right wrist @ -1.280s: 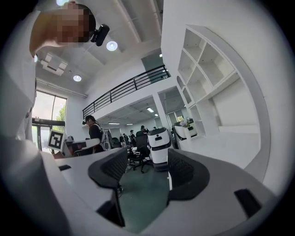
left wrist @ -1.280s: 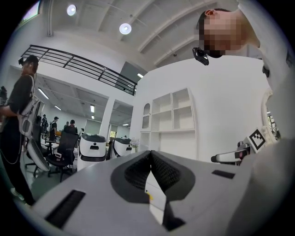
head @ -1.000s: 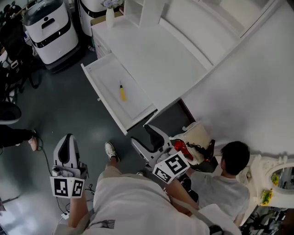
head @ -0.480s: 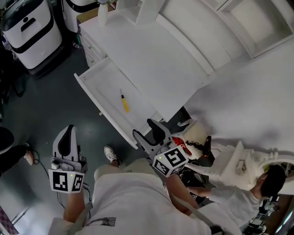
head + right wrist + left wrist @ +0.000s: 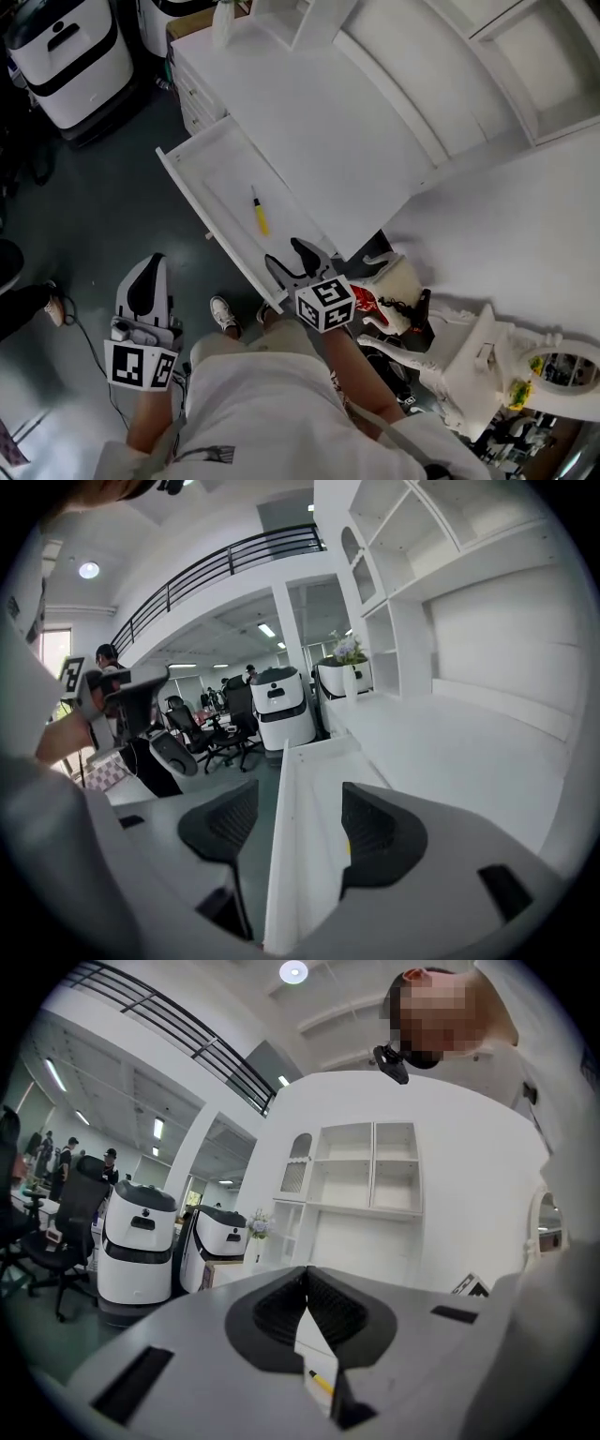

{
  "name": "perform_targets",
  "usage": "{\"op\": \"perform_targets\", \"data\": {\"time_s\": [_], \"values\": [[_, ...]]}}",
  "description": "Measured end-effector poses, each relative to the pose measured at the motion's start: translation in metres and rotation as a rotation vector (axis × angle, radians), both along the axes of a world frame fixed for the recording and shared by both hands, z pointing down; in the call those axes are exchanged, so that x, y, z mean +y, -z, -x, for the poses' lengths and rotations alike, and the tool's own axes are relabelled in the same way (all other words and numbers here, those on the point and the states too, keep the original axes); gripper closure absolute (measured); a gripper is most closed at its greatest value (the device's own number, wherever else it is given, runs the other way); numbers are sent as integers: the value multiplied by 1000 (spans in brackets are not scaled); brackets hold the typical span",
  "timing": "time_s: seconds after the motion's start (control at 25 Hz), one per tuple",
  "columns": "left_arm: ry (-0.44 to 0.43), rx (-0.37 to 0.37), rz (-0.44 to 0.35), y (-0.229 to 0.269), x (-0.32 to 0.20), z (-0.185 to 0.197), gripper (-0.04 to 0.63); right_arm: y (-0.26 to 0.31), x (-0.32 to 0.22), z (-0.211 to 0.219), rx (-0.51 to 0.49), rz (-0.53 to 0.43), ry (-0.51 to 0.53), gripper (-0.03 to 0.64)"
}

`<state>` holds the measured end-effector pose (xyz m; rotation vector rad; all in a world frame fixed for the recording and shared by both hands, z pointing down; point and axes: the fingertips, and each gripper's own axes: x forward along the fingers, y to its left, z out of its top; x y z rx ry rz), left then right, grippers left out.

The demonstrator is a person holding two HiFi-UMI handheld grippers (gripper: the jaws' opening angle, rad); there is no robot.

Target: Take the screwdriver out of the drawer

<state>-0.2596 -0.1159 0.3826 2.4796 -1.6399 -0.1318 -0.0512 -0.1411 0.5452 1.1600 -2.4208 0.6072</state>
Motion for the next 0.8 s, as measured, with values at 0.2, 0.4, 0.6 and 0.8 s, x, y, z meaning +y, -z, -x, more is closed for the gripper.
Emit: {"op": "perform_targets", "data": {"time_s": [0.2, 0.4, 0.6, 0.8], "values": [[78, -31, 47, -10, 3, -3, 580, -64, -30, -2, 56, 99, 56, 336], [130, -64, 111, -25, 5, -14, 580, -132, -68, -7, 118, 192, 51, 322], [165, -78, 177, -51, 2, -26, 580, -184, -98, -22, 170, 250, 23, 313], [189, -81, 200, -61, -8, -32, 580, -213, -119, -26, 187, 291, 15, 310]]}}
